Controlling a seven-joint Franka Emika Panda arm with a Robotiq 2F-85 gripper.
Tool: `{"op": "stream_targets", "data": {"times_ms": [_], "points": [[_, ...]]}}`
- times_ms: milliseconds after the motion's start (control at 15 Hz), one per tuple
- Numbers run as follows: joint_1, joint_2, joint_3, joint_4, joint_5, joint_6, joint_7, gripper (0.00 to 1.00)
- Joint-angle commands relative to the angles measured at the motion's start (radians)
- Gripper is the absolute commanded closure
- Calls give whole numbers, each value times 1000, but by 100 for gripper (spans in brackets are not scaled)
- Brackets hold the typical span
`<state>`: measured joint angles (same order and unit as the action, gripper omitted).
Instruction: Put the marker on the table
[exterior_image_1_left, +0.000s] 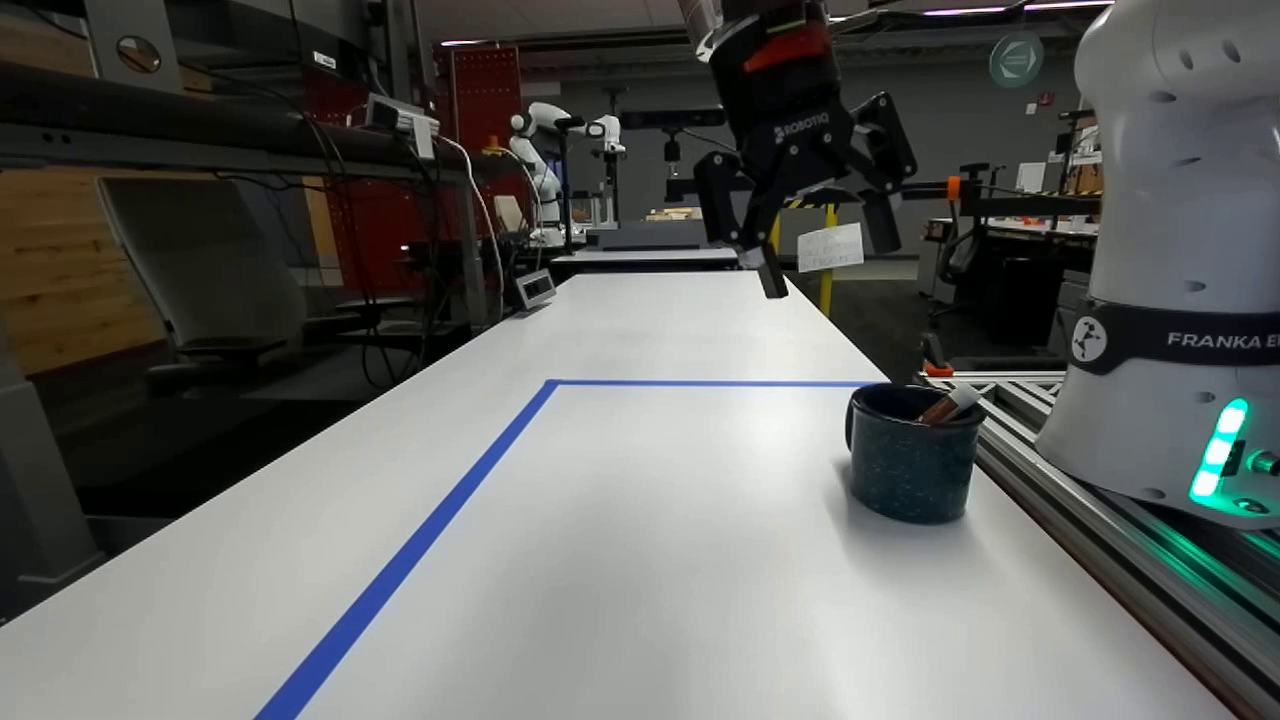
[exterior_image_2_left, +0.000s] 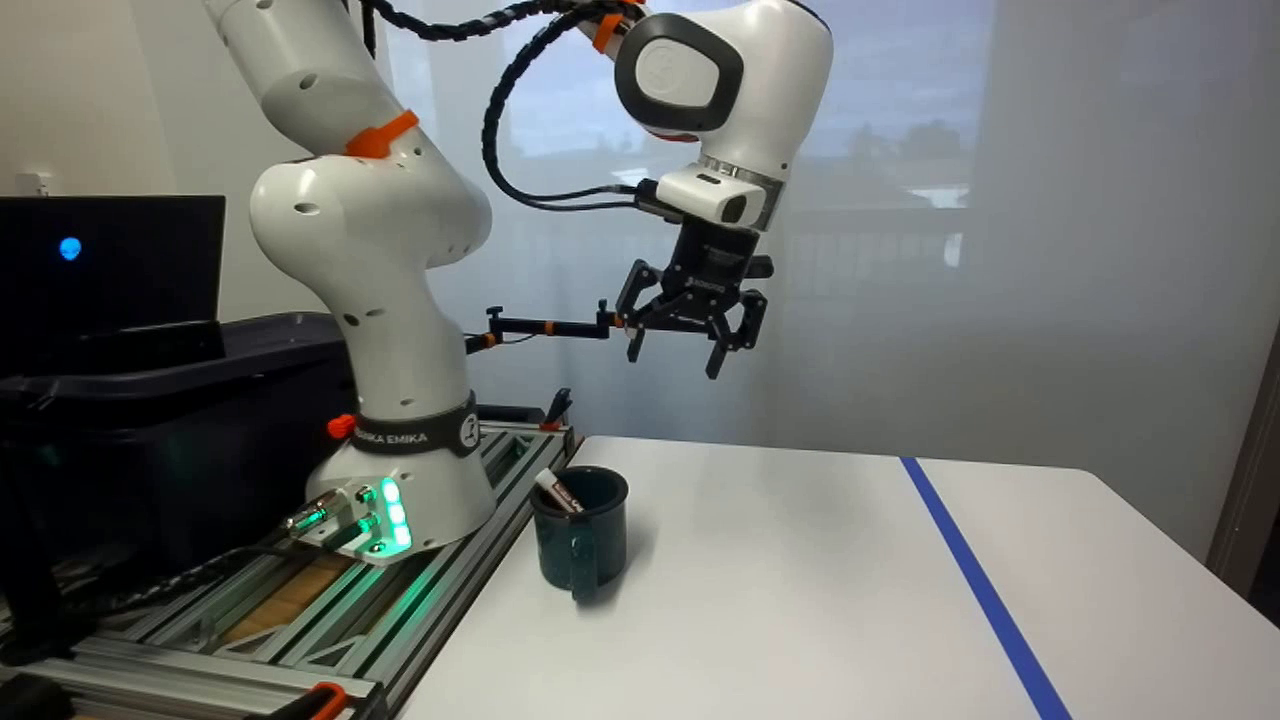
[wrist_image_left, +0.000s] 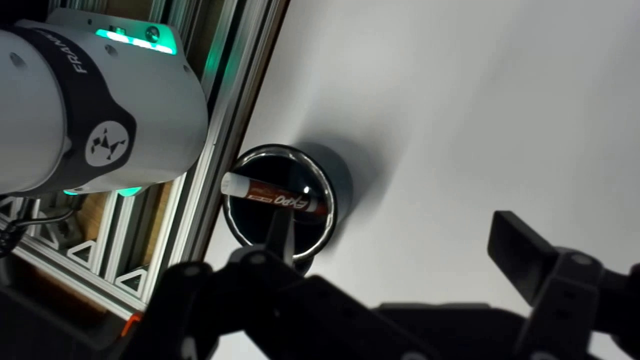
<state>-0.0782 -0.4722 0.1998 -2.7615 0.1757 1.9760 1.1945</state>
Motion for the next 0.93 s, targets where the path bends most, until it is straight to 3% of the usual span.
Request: {"op": "stream_targets", "data": {"times_ms": [0,400,667,867], "points": [[-28,17,-4,1,-95,-35,122,0],[-31,125,-21,1,-180,143,214,0],[2,248,-29,1,-151,342,190,0],[57,315,-64,2,-36,371,85,0]]}}
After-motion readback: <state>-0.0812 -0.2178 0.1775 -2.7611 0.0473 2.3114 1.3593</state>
